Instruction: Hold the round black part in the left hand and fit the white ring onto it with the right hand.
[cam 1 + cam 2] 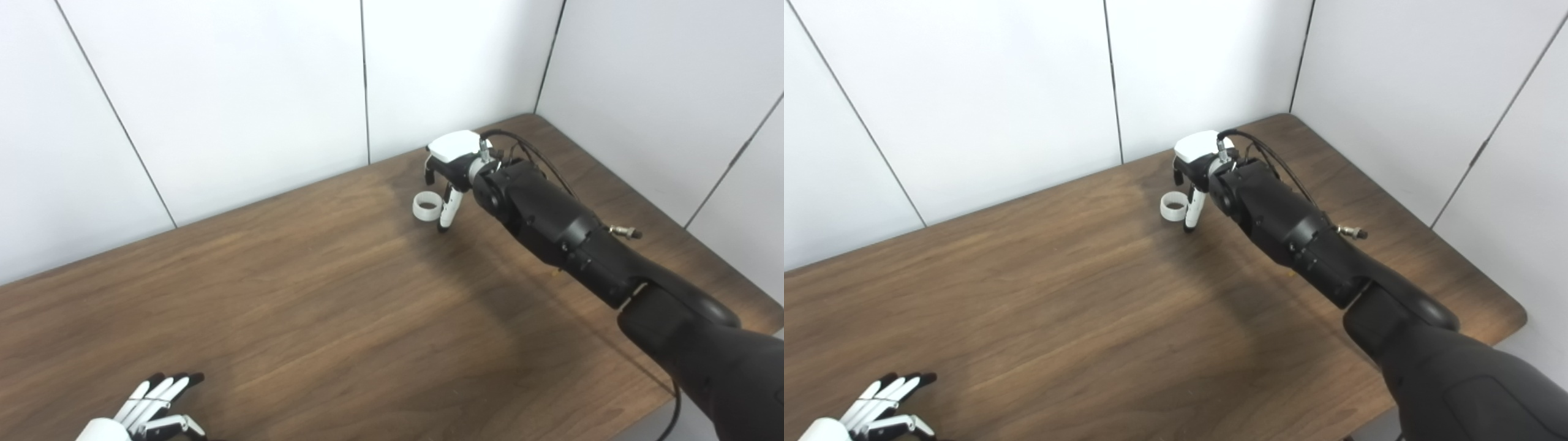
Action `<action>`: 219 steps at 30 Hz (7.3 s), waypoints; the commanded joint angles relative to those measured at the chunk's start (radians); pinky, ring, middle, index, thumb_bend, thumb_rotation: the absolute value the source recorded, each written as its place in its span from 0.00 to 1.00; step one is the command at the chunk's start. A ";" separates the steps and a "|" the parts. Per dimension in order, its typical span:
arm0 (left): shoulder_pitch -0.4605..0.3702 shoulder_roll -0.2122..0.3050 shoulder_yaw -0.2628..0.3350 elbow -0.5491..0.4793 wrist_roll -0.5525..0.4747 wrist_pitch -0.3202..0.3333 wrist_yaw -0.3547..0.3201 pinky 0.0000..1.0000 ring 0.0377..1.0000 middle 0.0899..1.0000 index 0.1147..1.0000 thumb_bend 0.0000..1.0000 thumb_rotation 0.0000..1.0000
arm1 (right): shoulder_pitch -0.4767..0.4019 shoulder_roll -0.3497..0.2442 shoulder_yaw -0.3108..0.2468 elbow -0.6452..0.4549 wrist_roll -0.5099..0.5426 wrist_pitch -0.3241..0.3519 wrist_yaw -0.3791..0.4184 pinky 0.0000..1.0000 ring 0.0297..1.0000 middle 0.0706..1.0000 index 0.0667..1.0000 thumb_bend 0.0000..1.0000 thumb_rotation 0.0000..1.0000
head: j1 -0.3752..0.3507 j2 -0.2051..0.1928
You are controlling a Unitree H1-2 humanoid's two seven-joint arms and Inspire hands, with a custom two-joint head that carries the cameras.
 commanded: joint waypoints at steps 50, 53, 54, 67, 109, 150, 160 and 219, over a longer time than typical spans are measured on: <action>-0.001 0.014 -0.001 -0.006 0.002 -0.008 0.007 1.00 0.95 0.94 0.41 0.51 0.05 | -0.066 0.035 0.004 0.034 0.008 -0.020 -0.057 1.00 1.00 1.00 0.69 0.88 0.31 | 0.035 -0.003; -0.002 0.013 -0.002 -0.004 0.004 -0.008 0.009 1.00 0.95 0.94 0.41 0.51 0.05 | -0.066 0.036 0.005 0.036 0.013 -0.026 -0.063 1.00 1.00 1.00 0.68 0.87 0.30 | 0.039 -0.003; -0.002 0.013 -0.003 -0.004 0.004 -0.009 0.010 1.00 0.95 0.94 0.41 0.51 0.05 | -0.066 0.035 0.006 0.038 0.015 -0.031 -0.067 1.00 1.00 1.00 0.68 0.86 0.29 | 0.039 -0.003; -0.001 0.012 0.002 0.001 0.004 -0.008 0.010 1.00 0.95 0.94 0.41 0.51 0.05 | -0.048 0.044 -0.009 0.066 0.070 -0.121 -0.197 1.00 1.00 0.94 0.45 0.52 0.13 | 0.042 -0.011; -0.135 -0.166 -0.024 0.058 0.123 0.035 -0.068 1.00 0.94 0.92 0.41 0.51 0.05 | -0.023 0.022 -0.053 -0.277 0.165 -0.240 -0.146 1.00 1.00 0.95 0.44 0.51 0.13 | 0.290 0.041; -0.263 -0.337 -0.140 0.046 0.217 0.226 -0.152 1.00 0.93 0.93 0.41 0.51 0.05 | 0.142 0.212 0.009 -0.776 0.440 -0.334 0.134 1.00 1.00 0.95 0.44 0.51 0.13 | 0.608 0.199; -0.255 -0.335 -0.143 0.030 0.213 0.227 -0.155 1.00 0.93 0.93 0.41 0.52 0.05 | 0.145 0.212 0.030 -0.767 0.421 -0.342 0.163 1.00 1.00 0.96 0.44 0.51 0.13 | 0.592 0.205; -0.242 -0.347 -0.135 0.025 0.185 0.233 -0.157 1.00 0.94 0.92 0.41 0.52 0.05 | 0.096 0.154 0.012 -0.774 0.380 -0.507 0.270 1.00 1.00 0.95 0.44 0.52 0.13 | 0.539 0.207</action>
